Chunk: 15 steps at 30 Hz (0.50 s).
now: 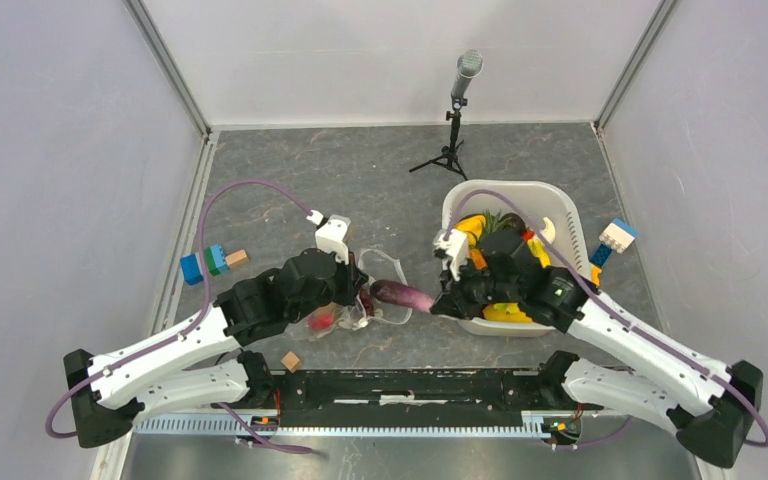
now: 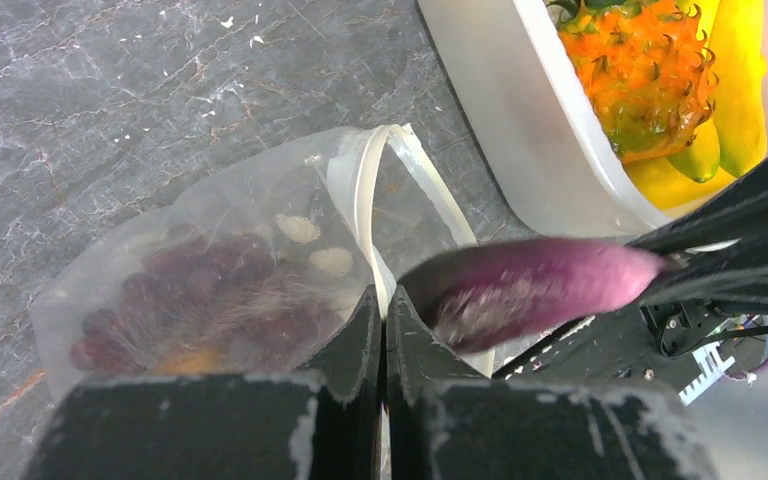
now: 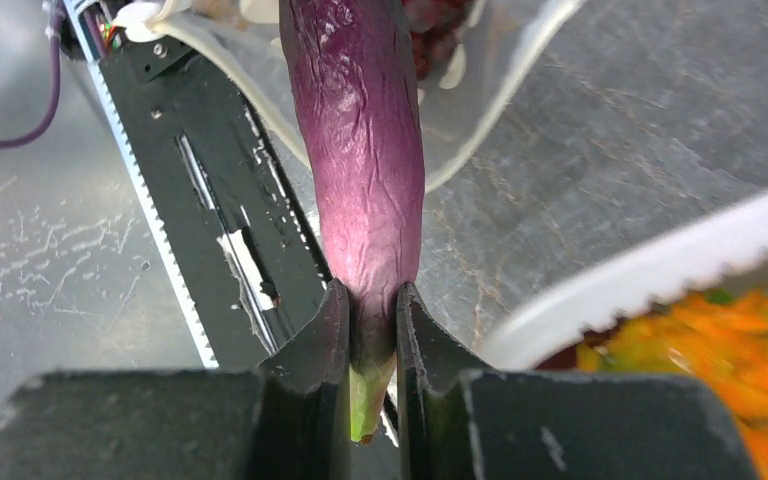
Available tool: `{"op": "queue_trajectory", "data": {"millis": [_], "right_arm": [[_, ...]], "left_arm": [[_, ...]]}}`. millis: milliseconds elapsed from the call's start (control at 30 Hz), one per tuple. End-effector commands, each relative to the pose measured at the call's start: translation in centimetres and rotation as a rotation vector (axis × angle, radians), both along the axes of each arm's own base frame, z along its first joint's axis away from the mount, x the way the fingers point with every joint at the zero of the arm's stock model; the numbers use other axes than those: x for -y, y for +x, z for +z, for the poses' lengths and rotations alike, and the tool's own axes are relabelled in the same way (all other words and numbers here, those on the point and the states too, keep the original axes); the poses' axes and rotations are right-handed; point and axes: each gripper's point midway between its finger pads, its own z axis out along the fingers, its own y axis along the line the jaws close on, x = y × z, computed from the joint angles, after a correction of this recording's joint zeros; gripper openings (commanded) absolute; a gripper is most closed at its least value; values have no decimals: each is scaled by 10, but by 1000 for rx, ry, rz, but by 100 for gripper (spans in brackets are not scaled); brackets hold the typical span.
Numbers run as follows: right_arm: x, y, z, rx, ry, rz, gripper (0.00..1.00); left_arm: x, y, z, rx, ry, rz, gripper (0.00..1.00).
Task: Place the food in the zip-top bag and seal the zipper
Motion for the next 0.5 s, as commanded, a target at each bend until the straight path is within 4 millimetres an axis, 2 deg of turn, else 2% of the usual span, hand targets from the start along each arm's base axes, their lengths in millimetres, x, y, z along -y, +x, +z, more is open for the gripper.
{"op": "queue_trajectory", "data": {"millis": [0,133,333,467], "right_arm": [[-22,6,1,61,-24,-13,7],[-49,12,-4,68,-8,-15,7],[-99,17,8,92,85,40,9],[-123,22,2,79,70,54,9]], "left_arm": [[6,4,21,34,-63,0,2],[11,0,23,36,-70,-40,2],[17,-9,23,30,-78,-107,2],[19,-13,25,26,-101,-131,2]]}}
